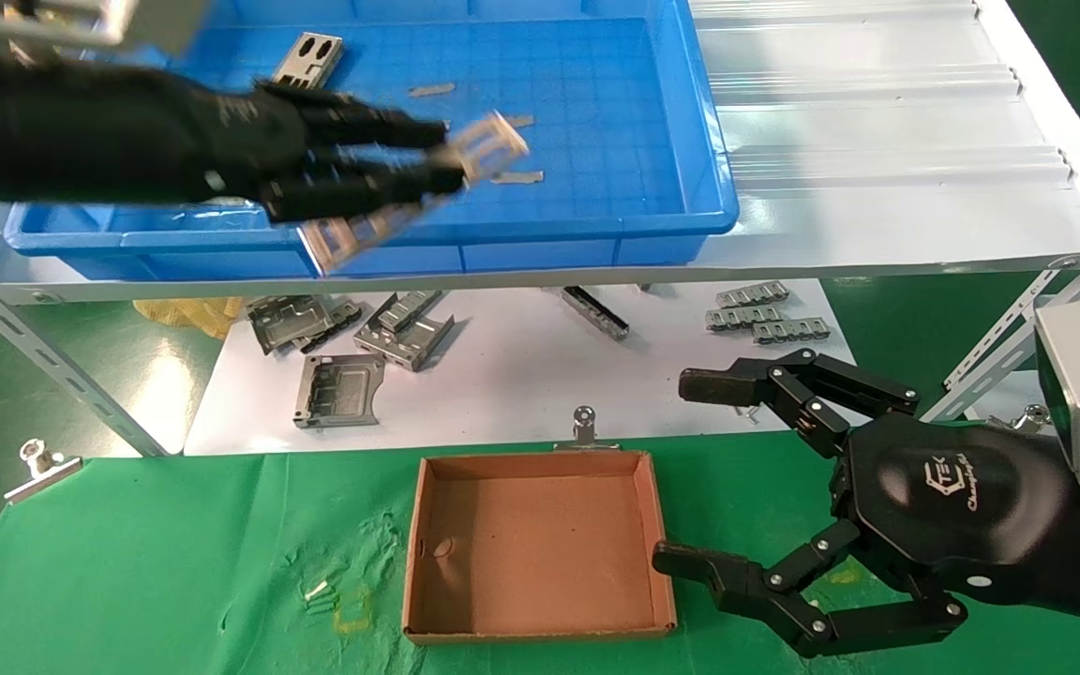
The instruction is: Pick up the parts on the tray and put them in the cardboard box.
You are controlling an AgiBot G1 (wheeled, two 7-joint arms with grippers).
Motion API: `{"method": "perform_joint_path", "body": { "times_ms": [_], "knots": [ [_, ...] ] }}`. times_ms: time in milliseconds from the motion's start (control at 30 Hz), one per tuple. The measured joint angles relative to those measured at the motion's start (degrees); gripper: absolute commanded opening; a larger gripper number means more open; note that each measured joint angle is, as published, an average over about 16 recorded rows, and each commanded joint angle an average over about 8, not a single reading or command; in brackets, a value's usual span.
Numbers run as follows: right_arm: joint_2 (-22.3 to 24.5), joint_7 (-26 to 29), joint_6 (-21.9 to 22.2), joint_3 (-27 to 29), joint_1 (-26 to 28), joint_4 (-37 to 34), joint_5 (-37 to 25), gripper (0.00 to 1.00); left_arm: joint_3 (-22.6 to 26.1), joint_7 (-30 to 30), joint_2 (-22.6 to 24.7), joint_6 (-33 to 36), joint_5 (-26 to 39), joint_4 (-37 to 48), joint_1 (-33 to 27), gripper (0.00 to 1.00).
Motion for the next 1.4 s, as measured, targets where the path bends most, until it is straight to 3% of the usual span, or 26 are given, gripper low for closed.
{"method": "perform_joint_path", "body": {
  "times_ms": [233,500,833,1233,1267,1400],
  "knots": [
    [0.0,0.0,0.0,0.0,0.0,0.0,0.0,1.0,6.2,1.1,-3.8,1.1,-5.6,-16.3,8.2,0.0],
    [0.0,0.0,0.0,0.0,0.0,0.0,0.0,1.0,12.5,6.0,-6.3,-3.9,-7.8,-29.7,17.3,0.0],
    [0.0,0.0,0.0,0.0,0.0,0.0,0.0,1.0,15.3,15.7,-1.7,-15.3,-2.2,-31.3,24.8,0.0],
    [0.0,0.0,0.0,0.0,0.0,0.0,0.0,1.0,17.2,21.5,5.0,-23.7,2.6,-28.2,28.0,0.01],
    [0.0,0.0,0.0,0.0,0.0,0.0,0.0,1.0,17.3,21.7,5.4,-24.1,2.8,-28.0,28.1,0.06],
    [0.0,0.0,0.0,0.0,0.0,0.0,0.0,1.0,17.7,22.5,6.8,-25.7,3.7,-26.9,28.5,0.55]
  ]
}}
